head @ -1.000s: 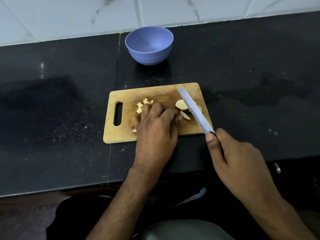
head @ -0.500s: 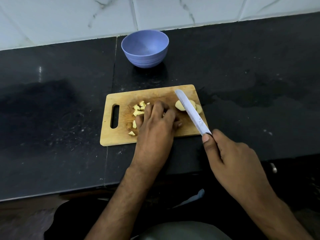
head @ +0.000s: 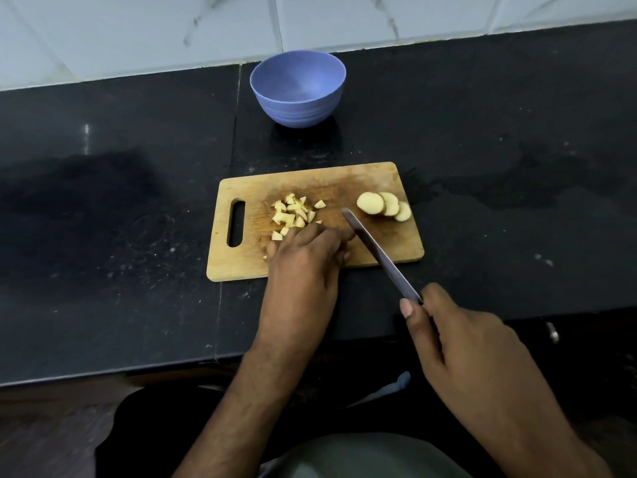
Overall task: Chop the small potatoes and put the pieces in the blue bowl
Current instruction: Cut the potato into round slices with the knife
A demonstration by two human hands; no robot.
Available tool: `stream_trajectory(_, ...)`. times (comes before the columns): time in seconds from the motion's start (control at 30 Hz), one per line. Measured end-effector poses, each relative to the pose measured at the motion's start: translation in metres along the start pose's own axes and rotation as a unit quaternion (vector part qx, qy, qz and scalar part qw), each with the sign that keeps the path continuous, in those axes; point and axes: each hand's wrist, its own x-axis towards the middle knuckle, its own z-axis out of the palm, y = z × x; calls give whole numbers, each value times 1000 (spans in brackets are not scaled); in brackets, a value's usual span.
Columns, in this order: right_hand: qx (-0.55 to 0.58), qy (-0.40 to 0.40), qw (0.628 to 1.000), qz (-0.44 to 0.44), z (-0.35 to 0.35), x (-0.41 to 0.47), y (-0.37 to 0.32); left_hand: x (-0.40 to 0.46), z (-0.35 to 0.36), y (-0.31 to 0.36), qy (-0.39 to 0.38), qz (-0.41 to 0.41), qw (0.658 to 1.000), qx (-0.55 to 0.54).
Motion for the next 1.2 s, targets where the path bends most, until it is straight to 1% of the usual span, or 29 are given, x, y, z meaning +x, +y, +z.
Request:
stream_trajectory(0.2,40,6,999,7,-1,3,3,12,-1,13,12,-8,1000,25)
stream_trajectory(0.33,55,22,998,12,-4,7,6,24,3,18,-9,-7,1000,11)
stream_trajectory(0.43,58,16,998,22,-6,10,5,22,5,13,-9,-16,1000,-15)
stream_trajectory(0.5,54,15,998,21,-6,10,3,20,4,10,-5,-12,1000,-22)
stream_trajectory(0.63,43,9,999,10,-7,11,2,16,-4,3,4,-2,1000,19)
stream_trajectory(0.77,40,-3,999,3,-6,8,0,12,-8,-10,6,-29,999,25)
stream_trajectory(0.9,42,-25,999,10,-7,0,-6,15,-6,-7,6,-31,998,48)
stream_trajectory(1.2,-7,-40,999,18,-14,-7,-17,17,0,-2,8,-54,998,43)
